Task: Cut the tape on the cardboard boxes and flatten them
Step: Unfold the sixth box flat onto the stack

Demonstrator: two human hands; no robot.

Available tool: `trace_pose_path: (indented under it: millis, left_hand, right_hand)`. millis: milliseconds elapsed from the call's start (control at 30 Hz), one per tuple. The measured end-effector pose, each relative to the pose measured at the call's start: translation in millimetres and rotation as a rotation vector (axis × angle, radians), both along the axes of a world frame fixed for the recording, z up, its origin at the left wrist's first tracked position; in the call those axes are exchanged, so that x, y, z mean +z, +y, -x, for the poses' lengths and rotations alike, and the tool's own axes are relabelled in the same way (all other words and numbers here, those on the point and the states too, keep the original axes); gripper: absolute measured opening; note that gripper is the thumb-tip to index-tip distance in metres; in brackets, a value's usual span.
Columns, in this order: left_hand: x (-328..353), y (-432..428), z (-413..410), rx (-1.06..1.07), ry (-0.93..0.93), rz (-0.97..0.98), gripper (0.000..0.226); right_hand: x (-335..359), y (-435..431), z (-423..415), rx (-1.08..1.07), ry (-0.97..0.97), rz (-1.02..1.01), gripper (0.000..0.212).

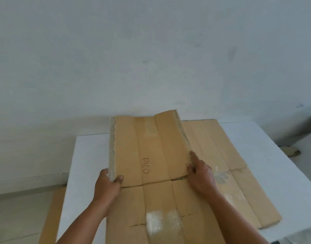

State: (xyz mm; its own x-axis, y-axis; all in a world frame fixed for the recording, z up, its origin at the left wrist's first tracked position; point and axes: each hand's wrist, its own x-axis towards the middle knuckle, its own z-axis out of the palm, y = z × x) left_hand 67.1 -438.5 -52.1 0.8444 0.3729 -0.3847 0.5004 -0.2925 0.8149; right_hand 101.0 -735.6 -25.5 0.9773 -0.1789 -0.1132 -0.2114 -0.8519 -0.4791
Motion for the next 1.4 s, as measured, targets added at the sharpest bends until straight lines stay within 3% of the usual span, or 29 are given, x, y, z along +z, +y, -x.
trace_pose_path:
  millis: [200,433,600,1000,1133,1267,1400]
  left_hand:
    - [4,-131,-41,-0.062,-0.01,0.068,0.046]
    - [-27,-272,-64,-0.011,0.12,0.098,0.068]
    - [-38,-312,-78,-0.016,0.195,0.035,0.052]
    - [-36,-307,-100,-0.104,0.245,-0.221,0.042]
    - [-31,-297,-96,-0.093,0.184,-0.151,0.06]
    - [-23,-273,-85,-0.158,0.229,-0.011,0.067]
    - [-22,-222,-57,-0.106,0.238,0.042,0.06]
  right_hand:
    - [1,-138,-25,-0.064,0.039,-0.021,0.056]
    - [-37,-274,-59,-0.054,0.127,-0.036,0.056]
    - [-63,-318,-81,-0.066,0.194,-0.019,0.057]
    - [-83,-322,-107,-0.024,0.269,0.052,0.057]
    - [-81,-308,-109,-0.086,0.269,0.113,0.056]
    - [-64,-271,-110,-0.063,0.14,0.194,0.053]
    - [-47,-209,-110,0.049,0.087,0.05,0.039]
